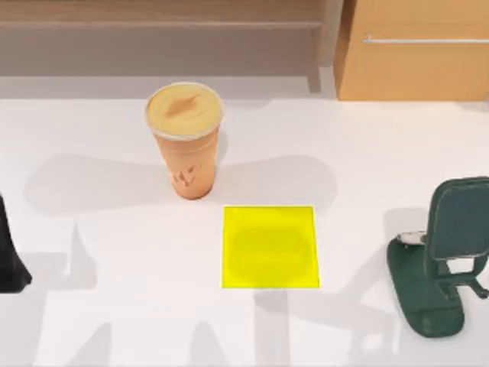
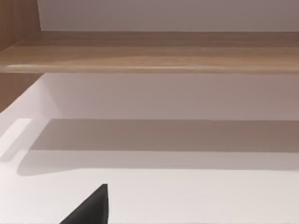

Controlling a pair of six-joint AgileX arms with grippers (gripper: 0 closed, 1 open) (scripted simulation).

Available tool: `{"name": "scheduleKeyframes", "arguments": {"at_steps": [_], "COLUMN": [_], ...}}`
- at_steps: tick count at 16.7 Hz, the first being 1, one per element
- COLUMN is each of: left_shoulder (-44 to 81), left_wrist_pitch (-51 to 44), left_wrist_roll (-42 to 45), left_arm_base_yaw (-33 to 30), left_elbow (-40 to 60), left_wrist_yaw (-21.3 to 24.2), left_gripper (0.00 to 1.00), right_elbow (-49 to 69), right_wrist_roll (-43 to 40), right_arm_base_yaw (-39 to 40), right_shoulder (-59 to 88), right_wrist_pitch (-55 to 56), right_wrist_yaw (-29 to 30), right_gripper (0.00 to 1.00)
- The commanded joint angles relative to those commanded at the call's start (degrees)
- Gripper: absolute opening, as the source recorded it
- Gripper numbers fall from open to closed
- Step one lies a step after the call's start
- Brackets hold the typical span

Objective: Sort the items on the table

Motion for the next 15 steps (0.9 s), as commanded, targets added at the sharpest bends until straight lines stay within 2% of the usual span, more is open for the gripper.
{"name": "scheduleKeyframes", "arguments": {"at_steps": [5,10,15], "left_shoulder": [0.0,0.0,0.0], "left_wrist_pitch": [0.0,0.0,0.0], "left_wrist_roll": [0.0,0.0,0.0], "left_arm_base_yaw": [0.0,0.0,0.0], "left_elbow": [0.0,0.0,0.0], "left_wrist_yaw": [0.0,0.0,0.0], "left_gripper": [1.0,1.0,1.0], "right_elbow": [-7.0,-7.8,-7.8], "right_wrist_roll": [0.1,0.1,0.1], "right_arm_base_yaw": [0.0,0.0,0.0], "right_shoulder": [5.7,6.4,6.4], "right_wrist_pitch": [12.9,14.1,14.1], "right_wrist_yaw": [0.0,0.0,0.0], "right_gripper": [1.0,1.0,0.62]}}
